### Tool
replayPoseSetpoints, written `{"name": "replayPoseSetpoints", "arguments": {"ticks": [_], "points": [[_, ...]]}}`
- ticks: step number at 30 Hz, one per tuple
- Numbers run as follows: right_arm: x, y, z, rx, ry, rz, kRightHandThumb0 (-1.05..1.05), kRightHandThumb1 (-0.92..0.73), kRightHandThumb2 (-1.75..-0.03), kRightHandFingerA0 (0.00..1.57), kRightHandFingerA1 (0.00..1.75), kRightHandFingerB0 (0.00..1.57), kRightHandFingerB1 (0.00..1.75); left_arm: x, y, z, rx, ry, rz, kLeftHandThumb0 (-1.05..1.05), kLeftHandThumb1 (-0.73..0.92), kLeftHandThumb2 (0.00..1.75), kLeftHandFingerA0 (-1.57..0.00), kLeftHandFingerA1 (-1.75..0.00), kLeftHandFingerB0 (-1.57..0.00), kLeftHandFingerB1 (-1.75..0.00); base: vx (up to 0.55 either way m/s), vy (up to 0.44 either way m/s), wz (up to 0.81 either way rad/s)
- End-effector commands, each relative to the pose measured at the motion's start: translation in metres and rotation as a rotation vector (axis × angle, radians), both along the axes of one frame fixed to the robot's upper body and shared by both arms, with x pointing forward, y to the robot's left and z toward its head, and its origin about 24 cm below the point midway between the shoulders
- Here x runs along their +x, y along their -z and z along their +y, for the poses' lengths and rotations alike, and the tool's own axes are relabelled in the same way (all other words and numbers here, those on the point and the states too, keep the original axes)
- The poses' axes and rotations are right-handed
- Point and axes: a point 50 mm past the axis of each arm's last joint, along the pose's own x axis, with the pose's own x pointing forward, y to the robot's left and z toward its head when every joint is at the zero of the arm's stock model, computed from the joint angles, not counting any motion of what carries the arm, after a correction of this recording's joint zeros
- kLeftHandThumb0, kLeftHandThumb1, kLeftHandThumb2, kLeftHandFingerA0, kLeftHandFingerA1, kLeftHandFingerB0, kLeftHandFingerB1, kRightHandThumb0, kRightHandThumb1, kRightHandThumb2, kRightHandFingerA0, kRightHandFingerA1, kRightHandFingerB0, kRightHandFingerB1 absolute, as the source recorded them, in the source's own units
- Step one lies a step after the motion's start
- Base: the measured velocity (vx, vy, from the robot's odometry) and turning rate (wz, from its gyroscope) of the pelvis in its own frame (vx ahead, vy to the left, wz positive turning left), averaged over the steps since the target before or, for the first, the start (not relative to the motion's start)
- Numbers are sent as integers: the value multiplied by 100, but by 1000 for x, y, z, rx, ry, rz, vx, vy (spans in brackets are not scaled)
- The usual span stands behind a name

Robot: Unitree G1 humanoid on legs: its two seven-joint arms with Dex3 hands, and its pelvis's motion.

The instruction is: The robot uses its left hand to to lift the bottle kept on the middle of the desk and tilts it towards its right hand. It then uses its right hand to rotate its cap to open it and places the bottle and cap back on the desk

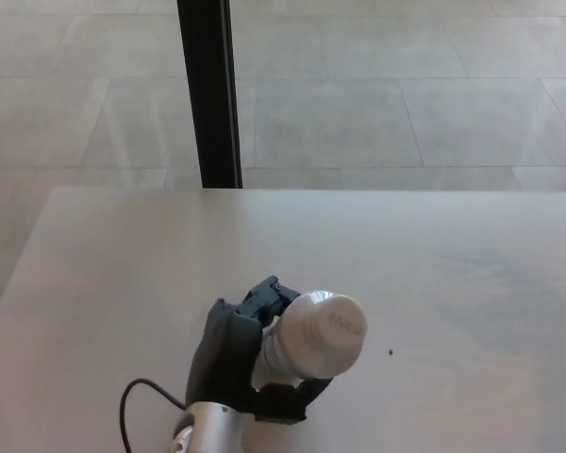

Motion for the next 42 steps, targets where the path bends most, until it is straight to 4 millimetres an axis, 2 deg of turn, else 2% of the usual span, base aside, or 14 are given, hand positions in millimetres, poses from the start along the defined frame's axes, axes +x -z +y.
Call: {"name": "replayPoseSetpoints", "arguments": {"ticks": [1,11,14,16,17,18,20,26,29,30,35,38,41,42], "points": [[8,-17,27,-287,-83,-20,-79,-21,-51,127,59,84,55,32,-40,26,837,139,-90,-14,45,89,-105,-151,-101,-113,0,0,0],[15,-22,75,-551,-175,-89,-77,-13,-61,127,54,91,44,48,-63,32,1272,184,98,-33,63,58,-97,-105,-77,-63,0,0,0],[11,-16,90,-613,-182,-124,-85,-27,-52,129,59,89,54,49,-64,31,1301,208,169,-29,56,57,-91,-121,-72,-60,0,0,0],[8,-7,101,-643,-188,-126,-84,-14,-64,127,55,89,50,48,-63,32,1290,182,219,-37,40,82,-99,-116,-61,-68,0,0,0],[5,0,108,-674,-193,-128,-92,-17,-65,128,56,88,52,48,-62,32,1270,181,243,-35,41,84,-95,-110,-56,-66,0,0,0],[3,4,112,-687,-196,-129,-94,-18,-65,130,56,90,51,48,-61,32,1250,175,264,-32,62,59,-87,-118,-61,-58,0,0,0],[-2,13,119,-704,-210,-126,-96,-20,-66,129,58,90,53,45,-57,33,1186,136,291,-31,67,65,-82,-137,-60,-63,0,0,0],[-10,29,130,-721,-229,-119,-93,-21,-64,121,63,83,59,36,-44,34,1098,97,351,-30,65,65,-78,-142,-54,-62,0,0,0],[-11,31,134,-740,-221,-133,-96,-22,-65,120,65,82,65,32,-39,34,1068,79,394,-33,77,69,-69,-115,-49,-61,0,0,0],[-12,33,137,-753,-218,-140,-96,-25,-67,116,63,80,67,31,-38,33,1059,71,417,-36,76,72,-70,-137,-58,-79,0,0,0],[-12,37,139,-793,-204,-141,-105,-23,-65,116,64,83,78,30,-39,28,1005,60,427,-33,77,74,-71,-147,-59,-75,0,0,0],[-10,43,137,-902,-254,-20,-92,-31,-66,57,107,30,89,27,-38,27,945,53,469,-33,78,73,-61,-122,-49,-66,0,0,0],[-10,45,136,-936,-266,29,-98,-27,-59,35,121,26,92,27,-37,27,931,51,474,-31,78,72,-65,-132,-48,-62,0,0,0],[-10,46,136,-949,-258,44,-74,-25,-61,29,120,20,86,26,-38,28,915,52,488,-31,77,71,-62,-129,-44,-59,0,0,0]]}}
